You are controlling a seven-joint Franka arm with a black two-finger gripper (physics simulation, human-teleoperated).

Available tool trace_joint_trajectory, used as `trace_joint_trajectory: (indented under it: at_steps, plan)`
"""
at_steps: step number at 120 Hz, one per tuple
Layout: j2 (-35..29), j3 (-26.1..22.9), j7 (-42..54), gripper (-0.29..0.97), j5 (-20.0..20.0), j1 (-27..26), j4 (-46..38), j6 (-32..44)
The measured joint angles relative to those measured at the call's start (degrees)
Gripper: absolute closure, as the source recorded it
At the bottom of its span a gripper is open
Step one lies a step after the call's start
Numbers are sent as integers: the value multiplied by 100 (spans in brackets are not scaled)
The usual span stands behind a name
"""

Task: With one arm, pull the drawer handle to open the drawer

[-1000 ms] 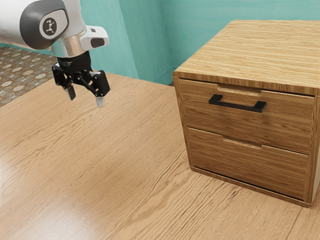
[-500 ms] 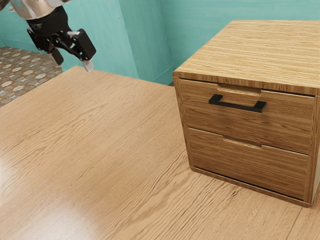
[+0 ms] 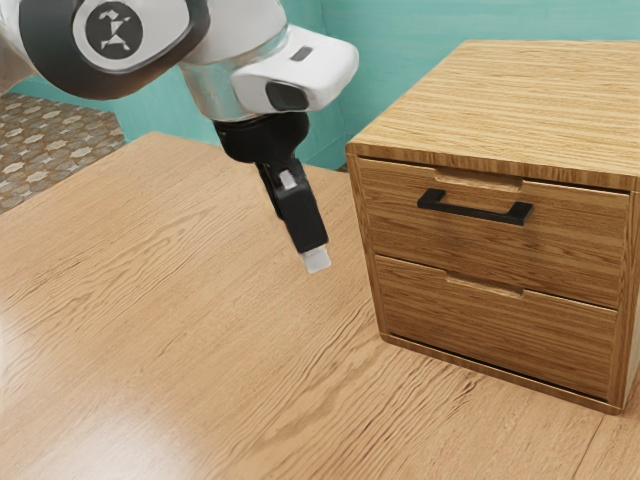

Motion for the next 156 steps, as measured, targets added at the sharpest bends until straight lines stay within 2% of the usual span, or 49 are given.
trace_joint_trajectory:
  at_steps: [9, 22, 29, 40, 54, 65, 90, 109, 131, 156]
  plan:
    - [26, 22, 482, 0, -33, -612, -92, -38]
    - [233, 11, 1305, 0, -70, -1067, -250, 3]
    - [-233, 28, 1719, 0, -78, -1368, -965, 251]
    - [-921, 38, 2288, 0, -91, -1037, -1943, 748]
    - [-1440, 11, 2818, 0, -96, -1133, -2697, 1480]
    - [-1684, 107, 3075, 0, -90, -1394, -3091, 1725]
    - [-1698, 149, 3740, 0, 132, -1344, -3036, 1810]
    - [-1227, 105, 4160, 0, 331, -1313, -2460, 1851]
    - [-937, 147, 4516, 0, 344, -1299, -2121, 1998]
    - [-1060, 111, 4802, 0, 160, -1493, -2160, 2288]
